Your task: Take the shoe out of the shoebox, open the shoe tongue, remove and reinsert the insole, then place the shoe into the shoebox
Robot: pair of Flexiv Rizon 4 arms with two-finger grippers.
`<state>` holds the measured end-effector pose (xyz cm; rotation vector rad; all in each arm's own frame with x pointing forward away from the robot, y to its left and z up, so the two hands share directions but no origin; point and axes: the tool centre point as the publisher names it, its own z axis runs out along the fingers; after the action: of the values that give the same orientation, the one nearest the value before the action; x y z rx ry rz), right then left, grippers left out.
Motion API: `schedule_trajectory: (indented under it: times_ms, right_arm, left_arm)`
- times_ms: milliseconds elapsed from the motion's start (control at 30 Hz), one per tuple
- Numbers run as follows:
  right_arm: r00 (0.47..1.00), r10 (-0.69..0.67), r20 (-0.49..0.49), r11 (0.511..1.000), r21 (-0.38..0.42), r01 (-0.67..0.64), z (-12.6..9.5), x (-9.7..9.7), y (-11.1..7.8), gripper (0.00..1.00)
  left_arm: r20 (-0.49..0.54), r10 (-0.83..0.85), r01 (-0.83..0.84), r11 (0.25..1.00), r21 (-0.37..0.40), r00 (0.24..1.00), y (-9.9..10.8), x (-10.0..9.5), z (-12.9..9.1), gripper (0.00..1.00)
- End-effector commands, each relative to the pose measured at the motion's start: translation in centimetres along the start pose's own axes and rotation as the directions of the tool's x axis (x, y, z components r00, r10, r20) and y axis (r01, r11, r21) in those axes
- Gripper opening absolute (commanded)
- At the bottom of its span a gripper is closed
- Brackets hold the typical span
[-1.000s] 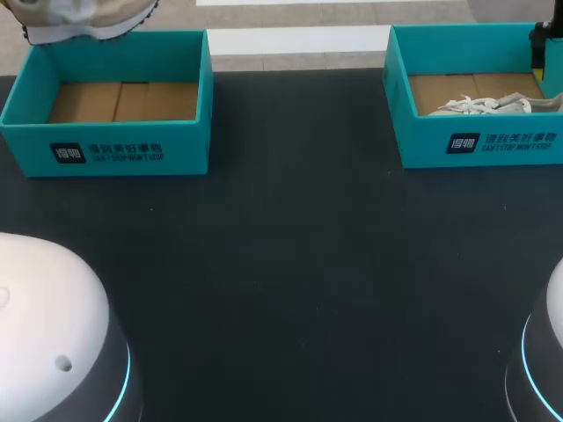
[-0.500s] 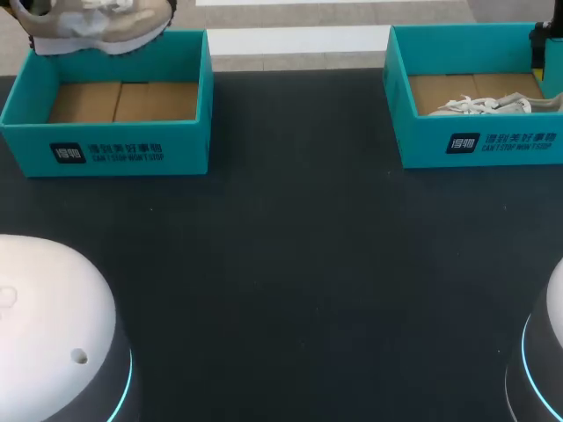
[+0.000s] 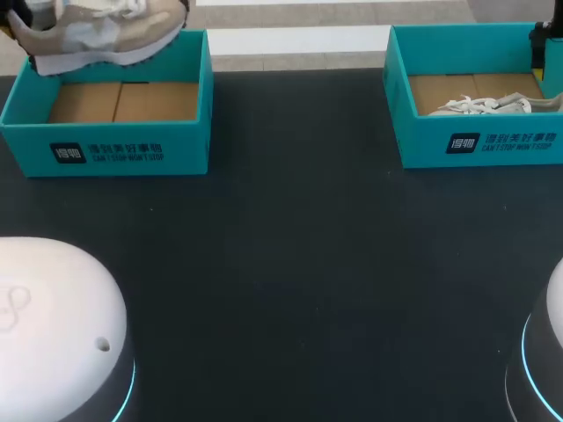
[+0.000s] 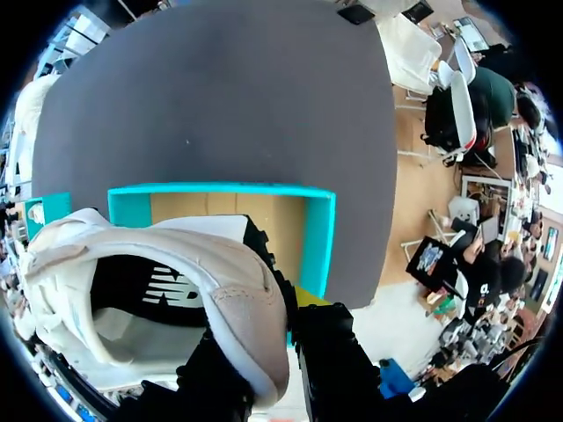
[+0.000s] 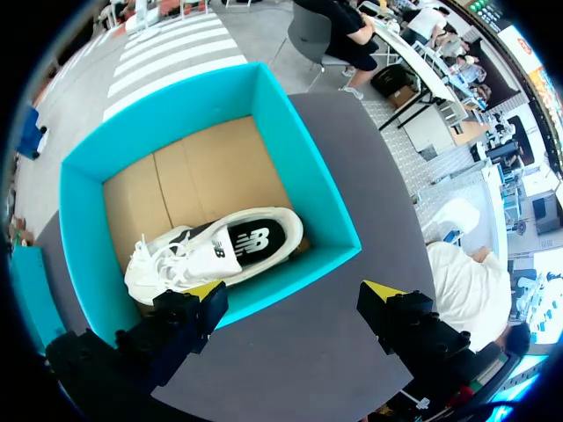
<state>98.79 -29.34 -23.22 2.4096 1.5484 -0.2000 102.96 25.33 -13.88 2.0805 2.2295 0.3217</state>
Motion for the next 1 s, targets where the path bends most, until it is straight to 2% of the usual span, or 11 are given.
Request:
schedule_trajectory:
  times_ms: [33, 233, 400, 500, 567, 733, 1000]
  right_arm:
    - [1.0, 0.001, -0.001, 1.0, 0.001, -0.001, 0.0, 0.0, 0.0, 1.0]
    - [1.0, 0.001, -0.001, 1.0, 0.001, -0.001, 0.0, 0.0, 0.0, 1.0]
    - [1.0, 0.001, -0.001, 1.0, 0.001, -0.001, 0.0, 0.0, 0.0, 1.0]
    - [1.0, 0.001, -0.001, 1.0, 0.001, -0.001, 0.0, 0.0, 0.0, 1.0]
    - [1.0, 0.001, -0.001, 1.0, 0.001, -0.001, 0.0, 0.0, 0.0, 1.0]
    - [1.0, 0.001, -0.001, 1.0, 0.001, -0.001, 0.0, 0.0, 0.0, 1.0]
    - [1.0, 0.001, -0.001, 1.0, 0.001, -0.001, 0.0, 0.0, 0.0, 1.0]
  left_arm:
    - [-0.021, -0.02, 0.02, 1.0, -0.012, 1.0, -3.3, -1.8, -1.3, 0.0]
    - [-0.002, -0.046, 0.046, 0.999, 0.021, 0.999, -6.6, -5.2, -2.1, 0.0]
    - [-0.025, 0.0, 0.001, 0.999, 0.039, 1.0, -10.1, -9.1, -1.8, 0.0]
    - [0.013, 0.064, -0.065, 0.992, 0.108, 0.998, -11.9, -11.7, -1.1, 0.0]
    - [0.017, 0.083, -0.085, 0.99, 0.113, 0.996, -13.2, -13.4, -1.0, 0.0]
    - [0.029, 0.126, -0.129, 0.983, 0.134, 0.992, -15.7, -17.1, -0.9, 0.0]
    - [0.003, 0.184, -0.183, 0.971, 0.153, 0.983, -19.1, -21.9, -0.5, 0.0]
